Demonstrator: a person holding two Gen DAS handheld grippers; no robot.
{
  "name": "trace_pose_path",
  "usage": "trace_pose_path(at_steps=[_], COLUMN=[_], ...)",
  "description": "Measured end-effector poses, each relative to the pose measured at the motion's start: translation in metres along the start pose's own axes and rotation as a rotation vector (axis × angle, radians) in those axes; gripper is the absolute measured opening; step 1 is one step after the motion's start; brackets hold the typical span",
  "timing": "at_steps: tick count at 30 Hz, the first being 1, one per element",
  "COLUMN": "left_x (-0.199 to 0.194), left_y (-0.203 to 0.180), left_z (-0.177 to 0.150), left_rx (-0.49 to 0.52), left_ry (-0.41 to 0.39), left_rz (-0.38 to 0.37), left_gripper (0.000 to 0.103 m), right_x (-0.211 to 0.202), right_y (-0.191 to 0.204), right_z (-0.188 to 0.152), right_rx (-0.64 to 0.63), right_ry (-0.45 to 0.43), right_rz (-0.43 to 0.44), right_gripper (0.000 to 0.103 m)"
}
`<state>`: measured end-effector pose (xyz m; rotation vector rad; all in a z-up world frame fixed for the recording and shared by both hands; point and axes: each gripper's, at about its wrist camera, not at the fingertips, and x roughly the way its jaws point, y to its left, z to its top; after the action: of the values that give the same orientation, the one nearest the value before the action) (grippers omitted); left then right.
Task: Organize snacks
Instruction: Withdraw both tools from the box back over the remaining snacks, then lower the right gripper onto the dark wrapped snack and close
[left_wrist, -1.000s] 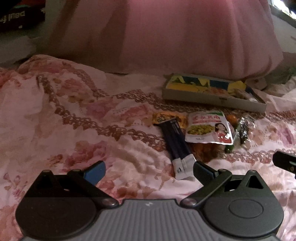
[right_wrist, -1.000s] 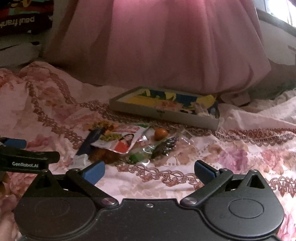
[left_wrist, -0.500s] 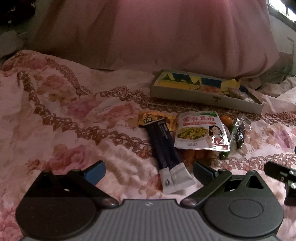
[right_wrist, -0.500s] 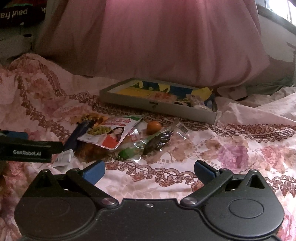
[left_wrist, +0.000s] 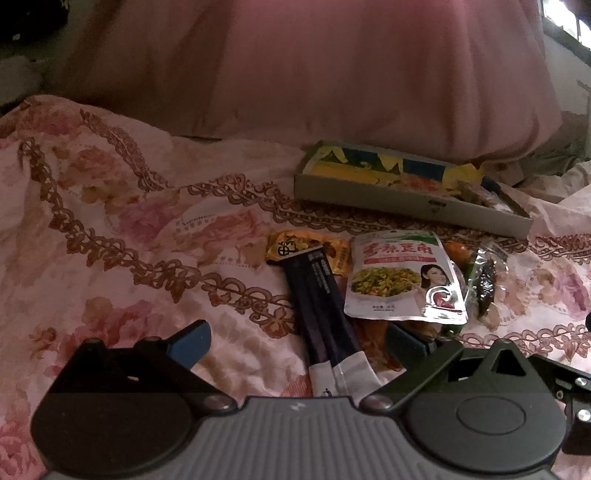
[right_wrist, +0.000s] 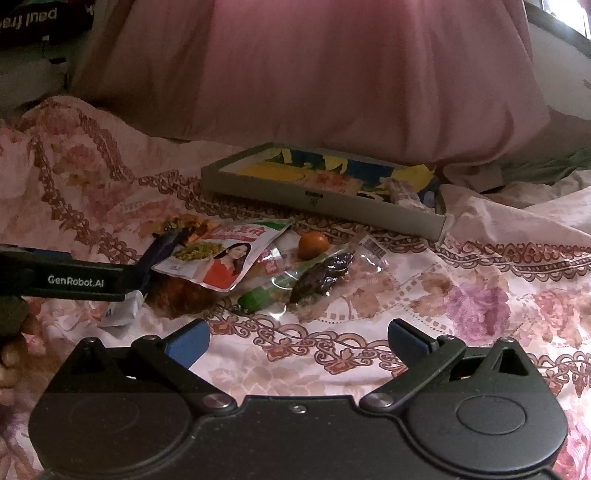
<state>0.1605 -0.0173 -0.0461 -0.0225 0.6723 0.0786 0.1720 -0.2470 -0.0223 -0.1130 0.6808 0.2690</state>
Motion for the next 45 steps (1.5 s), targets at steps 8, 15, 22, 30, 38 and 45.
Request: trace_pose_path(at_steps=[8, 15, 22, 30, 38, 45], left_x=[0.021, 0.031, 0.037, 0.043, 0.049, 0.05], left_y=[0.002, 0.009, 0.004, -0.005, -0.007, -0.007], left_z=[-0.001, -0.001, 0.002, 0.005, 0.006, 0.007], left_rx=[-0.018, -0.093, -0.061, 0.018, 0.037, 0.037], left_ry=[0.078, 0.142, 0.143, 0.143, 0.152, 0.153], left_rz=[0.006, -0.062, -0.04, -0.031, -0.026, -0.028], left_gripper=[0.102, 0.103, 0.102, 0.102, 0.102, 0.102], right_x=[0.013, 0.019, 0.039, 0.057, 0.077, 0.093], right_y=[-0.006, -0.009, -0.009, -0.009, -0.017, -0.023], right_z=[0.0, 0.001, 0.009, 0.017, 0.024, 0.031], right_rx=[0.014, 0.037, 0.044, 0.047, 0.096, 0.141], right_ry=[0.019, 0.034, 0.02, 0.017, 0.021, 0.016], right_rz=[-0.018, -0.019, -0.004, 0.0, 0.011, 0.017], right_gripper=[0.102, 0.102, 0.102, 0.1, 0.092, 0.085])
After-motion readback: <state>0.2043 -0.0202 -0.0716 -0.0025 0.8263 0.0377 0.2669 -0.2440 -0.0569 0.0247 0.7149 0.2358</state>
